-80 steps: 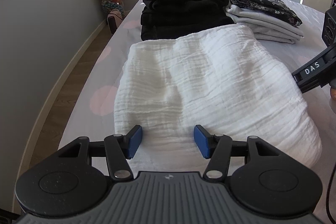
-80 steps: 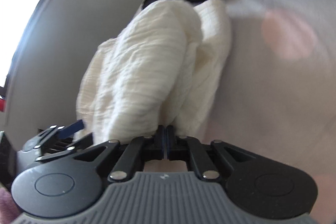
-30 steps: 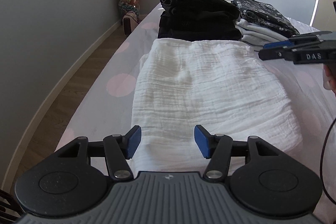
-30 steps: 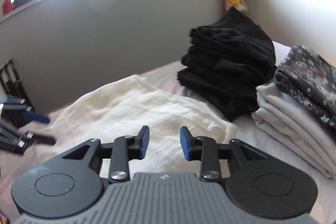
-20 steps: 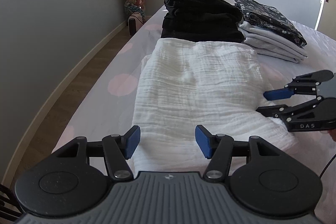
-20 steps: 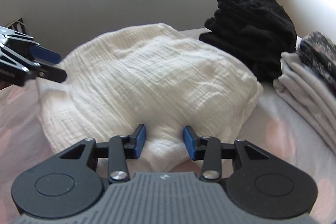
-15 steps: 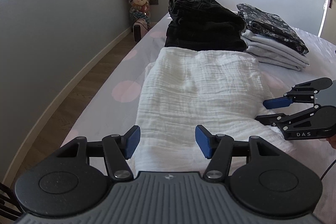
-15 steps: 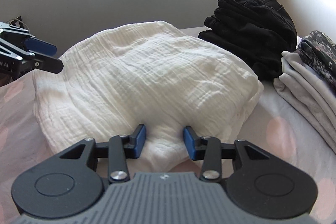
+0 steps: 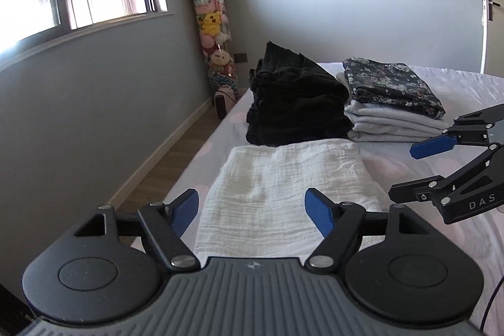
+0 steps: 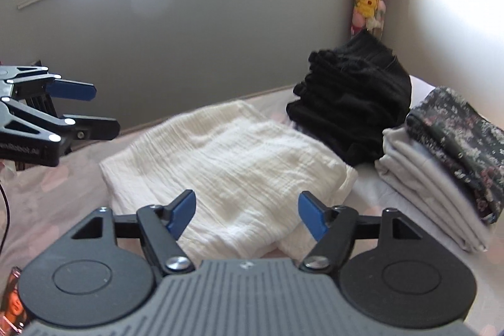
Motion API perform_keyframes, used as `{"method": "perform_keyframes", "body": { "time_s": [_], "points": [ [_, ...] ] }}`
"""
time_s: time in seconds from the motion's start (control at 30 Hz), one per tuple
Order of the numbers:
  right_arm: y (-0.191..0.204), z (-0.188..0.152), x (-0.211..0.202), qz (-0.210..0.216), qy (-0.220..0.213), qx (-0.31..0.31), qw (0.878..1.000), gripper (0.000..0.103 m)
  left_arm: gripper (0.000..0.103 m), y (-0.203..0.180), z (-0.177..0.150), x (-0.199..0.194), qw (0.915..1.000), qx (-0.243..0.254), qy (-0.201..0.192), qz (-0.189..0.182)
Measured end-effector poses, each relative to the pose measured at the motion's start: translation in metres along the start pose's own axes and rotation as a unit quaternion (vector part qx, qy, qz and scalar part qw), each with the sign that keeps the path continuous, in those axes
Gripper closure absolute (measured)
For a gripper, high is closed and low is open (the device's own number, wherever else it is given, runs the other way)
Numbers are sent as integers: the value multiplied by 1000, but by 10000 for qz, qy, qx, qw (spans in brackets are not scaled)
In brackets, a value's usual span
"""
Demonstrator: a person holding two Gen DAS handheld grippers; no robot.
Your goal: Fold clothes
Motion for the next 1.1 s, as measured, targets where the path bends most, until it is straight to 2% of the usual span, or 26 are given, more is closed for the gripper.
{"method": "perform_keyframes", "body": {
  "time_s": [0.13, 0.3, 0.43, 0.67, 0.93, 1.1],
  "points": [
    [12, 4, -32, -34, -241, 24, 9997, 25, 14, -1, 7, -27, 9995, -182, -166, 192],
    [26, 2, -69, -115, -328, 81, 9994, 21, 13, -4, 7, -51, 9981, -383, -17, 484],
    [31, -1, -97, -104, -435, 284, 9986, 11, 13, -10, 5, -72, 9949, -590, 16, 819],
    [41, -7, -138, -348, -676, 471, 9960, 2, 13, -28, 3, -105, 9899, -1111, 69, 876],
    [53, -28, -165, -641, -810, 494, 9934, 1, 13, -58, -8, -137, 9825, -1583, 124, 976],
    [54, -46, -170, -811, -686, 581, 9926, 0, 13, -74, -24, -143, 9765, -1771, 528, 1106]
  ]
}}
Point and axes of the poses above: each gripper's, at about its wrist camera, not at the fingertips, and x roughly the way its jaws point, y to its left, z to its top, the point moved 4 cm from there along x, roughly the way its jaws point, and after that the axes turned 11 degrees about x, right-handed, at the moved point
